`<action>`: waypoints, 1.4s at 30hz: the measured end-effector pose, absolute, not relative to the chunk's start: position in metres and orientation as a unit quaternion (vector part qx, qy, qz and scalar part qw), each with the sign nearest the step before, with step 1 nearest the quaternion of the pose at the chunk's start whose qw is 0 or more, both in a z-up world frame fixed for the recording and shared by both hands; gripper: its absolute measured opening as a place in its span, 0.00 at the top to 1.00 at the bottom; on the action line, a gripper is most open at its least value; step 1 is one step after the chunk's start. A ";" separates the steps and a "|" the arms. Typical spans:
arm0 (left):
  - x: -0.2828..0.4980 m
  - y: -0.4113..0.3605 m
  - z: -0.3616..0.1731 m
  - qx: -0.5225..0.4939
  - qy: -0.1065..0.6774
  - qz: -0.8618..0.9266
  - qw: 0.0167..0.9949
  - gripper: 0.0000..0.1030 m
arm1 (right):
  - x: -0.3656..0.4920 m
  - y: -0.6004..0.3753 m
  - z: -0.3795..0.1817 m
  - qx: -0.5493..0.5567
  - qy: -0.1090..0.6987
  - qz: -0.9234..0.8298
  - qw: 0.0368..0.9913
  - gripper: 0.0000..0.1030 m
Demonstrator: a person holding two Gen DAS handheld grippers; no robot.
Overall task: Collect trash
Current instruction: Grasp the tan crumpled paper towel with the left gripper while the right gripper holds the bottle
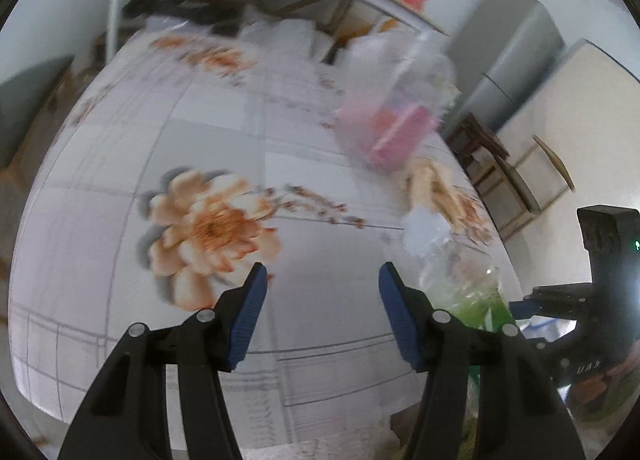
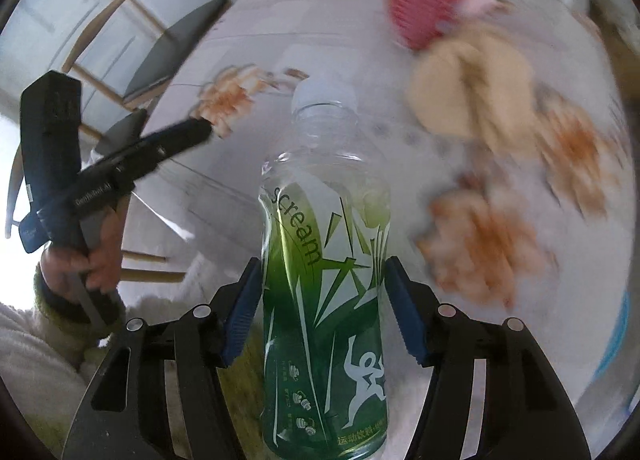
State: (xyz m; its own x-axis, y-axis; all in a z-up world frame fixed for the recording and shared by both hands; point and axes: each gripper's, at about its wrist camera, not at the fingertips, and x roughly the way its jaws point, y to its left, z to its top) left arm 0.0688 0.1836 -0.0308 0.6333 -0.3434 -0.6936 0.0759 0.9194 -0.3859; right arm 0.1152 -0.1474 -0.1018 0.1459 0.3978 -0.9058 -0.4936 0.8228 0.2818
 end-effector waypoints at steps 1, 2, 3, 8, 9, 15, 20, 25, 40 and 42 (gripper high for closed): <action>0.068 0.176 -0.029 -0.150 0.406 -0.130 0.892 0.46 | 0.112 -0.157 -0.102 -0.031 0.585 0.283 0.760 0.43; 0.067 0.170 -0.028 -0.139 0.403 -0.139 0.894 0.46 | 0.110 -0.167 -0.103 -0.018 0.586 0.270 0.763 0.43; 0.067 0.162 -0.026 -0.125 0.401 -0.149 0.895 0.46 | 0.108 -0.182 -0.104 0.001 0.588 0.253 0.768 0.43; 0.069 0.114 -0.014 -0.033 0.378 -0.201 0.903 0.45 | 0.109 -0.244 -0.108 0.091 0.580 0.173 0.791 0.44; 0.071 0.105 -0.013 -0.021 0.376 -0.210 0.902 0.45 | 0.111 -0.253 -0.109 0.104 0.576 0.160 0.795 0.44; 0.100 0.056 -0.013 0.042 0.381 -0.228 0.895 0.42 | 0.133 -0.290 -0.113 0.171 0.549 0.119 0.809 0.44; 0.138 0.021 -0.012 0.083 0.374 -0.216 0.898 0.33 | 0.145 -0.299 -0.114 0.190 0.535 0.126 0.813 0.43; 0.172 -0.015 -0.024 0.135 0.374 -0.194 0.897 0.33 | 0.145 -0.305 -0.116 0.200 0.527 0.144 0.814 0.43; 0.210 -0.045 -0.063 0.185 0.420 -0.164 0.873 0.95 | 0.138 -0.327 -0.121 0.240 0.509 0.169 0.809 0.43; 0.205 -0.043 -0.062 0.177 0.421 -0.168 0.873 0.96 | 0.135 -0.329 -0.122 0.244 0.507 0.170 0.809 0.43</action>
